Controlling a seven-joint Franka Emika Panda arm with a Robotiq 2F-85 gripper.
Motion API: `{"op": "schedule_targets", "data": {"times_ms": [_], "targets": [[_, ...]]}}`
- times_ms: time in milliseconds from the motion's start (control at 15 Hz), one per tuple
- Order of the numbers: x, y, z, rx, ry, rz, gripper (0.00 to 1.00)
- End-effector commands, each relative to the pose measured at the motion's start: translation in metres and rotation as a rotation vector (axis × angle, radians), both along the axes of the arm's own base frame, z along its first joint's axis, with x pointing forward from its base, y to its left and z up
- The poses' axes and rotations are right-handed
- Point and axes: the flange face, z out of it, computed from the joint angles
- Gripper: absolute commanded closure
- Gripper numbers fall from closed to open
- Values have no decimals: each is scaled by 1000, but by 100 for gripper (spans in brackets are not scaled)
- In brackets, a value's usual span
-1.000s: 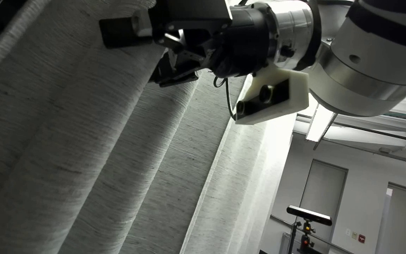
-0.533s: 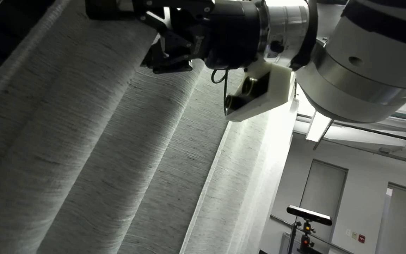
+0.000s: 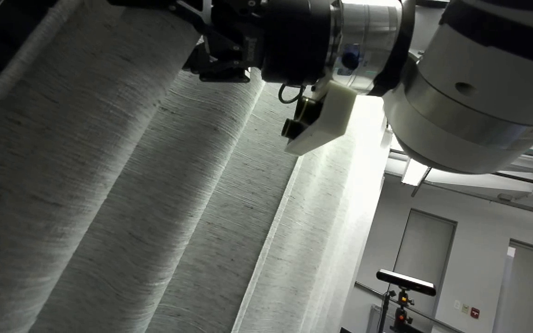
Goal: Move the curtain to the right
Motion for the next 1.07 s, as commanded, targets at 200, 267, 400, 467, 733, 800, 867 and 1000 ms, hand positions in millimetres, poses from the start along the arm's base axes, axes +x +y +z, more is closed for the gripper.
{"op": "schedule_targets", "data": {"times_ms": [200,267,400,467,733,800,867,1000], "targets": [[5,0,-3,6,-106,-30,42],[7,-1,-4,6,-112,-40,50],[10,-4,-8,4,-121,-63,65],[13,-6,-11,2,-127,-76,74],[26,-20,-25,-19,-155,-145,100],[29,-23,-30,-23,-163,-156,100],[79,-35,7,-56,-179,-182,100],[112,-65,17,-107,-210,-240,100]]}}
